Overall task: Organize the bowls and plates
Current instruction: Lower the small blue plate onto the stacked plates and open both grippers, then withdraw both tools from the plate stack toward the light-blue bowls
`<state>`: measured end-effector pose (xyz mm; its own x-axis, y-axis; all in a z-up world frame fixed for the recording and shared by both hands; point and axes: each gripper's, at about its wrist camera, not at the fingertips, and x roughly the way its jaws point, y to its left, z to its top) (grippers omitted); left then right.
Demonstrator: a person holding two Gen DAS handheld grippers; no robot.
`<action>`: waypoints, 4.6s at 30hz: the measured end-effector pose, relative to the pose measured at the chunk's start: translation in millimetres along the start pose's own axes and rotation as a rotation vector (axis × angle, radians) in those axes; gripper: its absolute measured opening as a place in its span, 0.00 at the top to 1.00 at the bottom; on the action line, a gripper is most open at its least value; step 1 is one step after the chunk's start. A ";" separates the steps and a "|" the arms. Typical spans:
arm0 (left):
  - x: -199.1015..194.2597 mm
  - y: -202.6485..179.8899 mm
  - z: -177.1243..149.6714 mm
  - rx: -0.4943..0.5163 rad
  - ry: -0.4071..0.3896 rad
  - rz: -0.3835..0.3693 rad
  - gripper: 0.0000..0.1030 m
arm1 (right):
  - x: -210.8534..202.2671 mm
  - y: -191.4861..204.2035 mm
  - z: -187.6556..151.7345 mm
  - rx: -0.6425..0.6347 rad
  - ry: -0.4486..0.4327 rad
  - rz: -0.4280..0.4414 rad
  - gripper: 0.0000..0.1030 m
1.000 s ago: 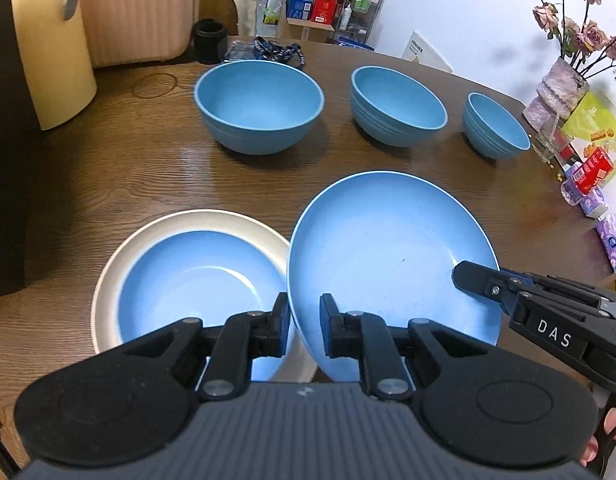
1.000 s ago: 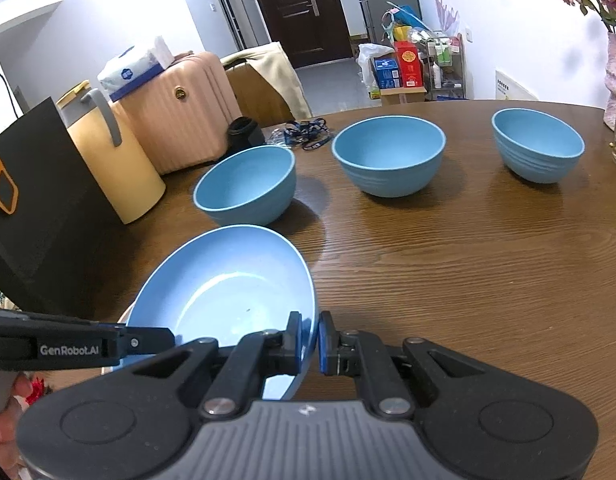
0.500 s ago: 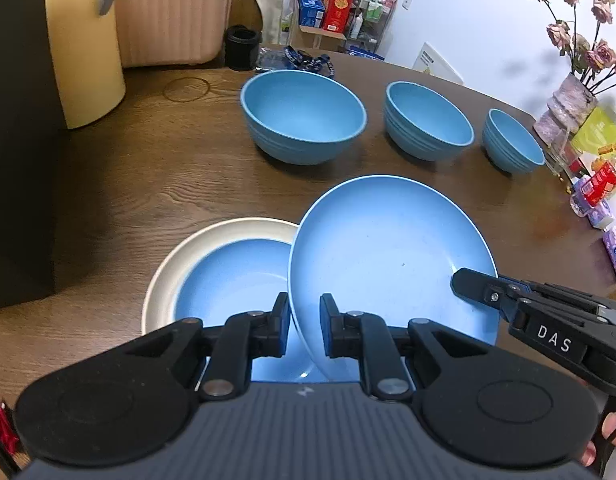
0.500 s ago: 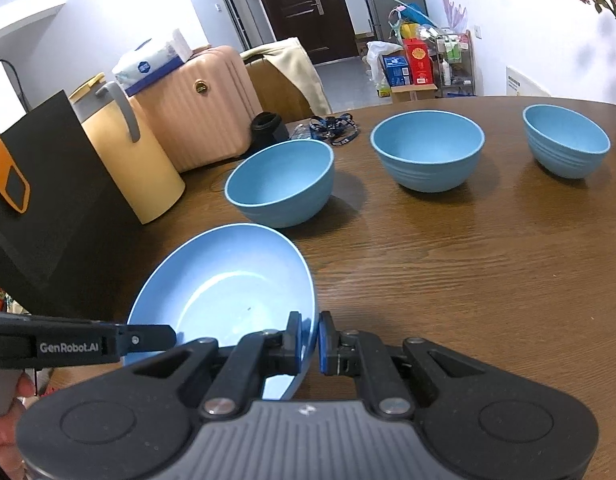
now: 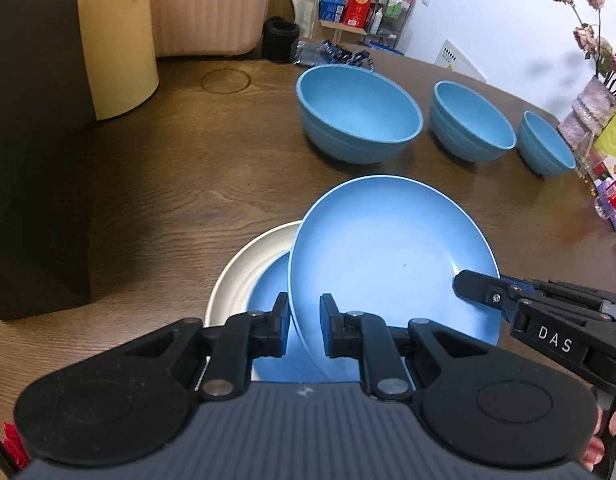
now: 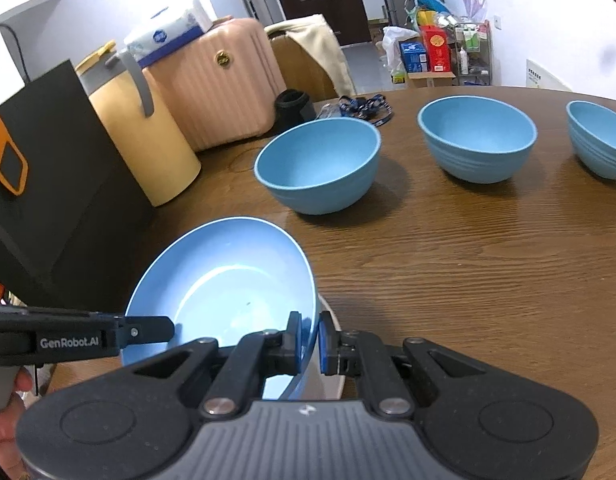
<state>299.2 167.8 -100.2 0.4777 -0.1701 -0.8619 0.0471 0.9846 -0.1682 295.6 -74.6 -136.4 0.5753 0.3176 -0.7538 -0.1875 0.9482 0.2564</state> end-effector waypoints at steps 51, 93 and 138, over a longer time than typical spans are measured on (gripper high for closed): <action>26.1 0.1 -15.4 0.169 0.043 0.110 0.66 | 40.2 13.0 -20.8 -0.056 0.065 -0.014 0.81; -75.4 7.8 -42.6 0.072 -0.240 -0.007 0.00 | -91.5 -4.6 -61.2 0.085 -0.110 -0.163 0.00; -95.0 -9.2 -45.5 0.141 -0.314 -0.022 0.00 | -134.8 -25.2 -68.8 0.177 -0.155 -0.276 0.00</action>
<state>213.5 173.1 -38.5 0.7207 -0.1922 -0.6661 0.1706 0.9804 -0.0983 167.9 -140.8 -82.9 0.7012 0.0326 -0.7122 0.1244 0.9780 0.1672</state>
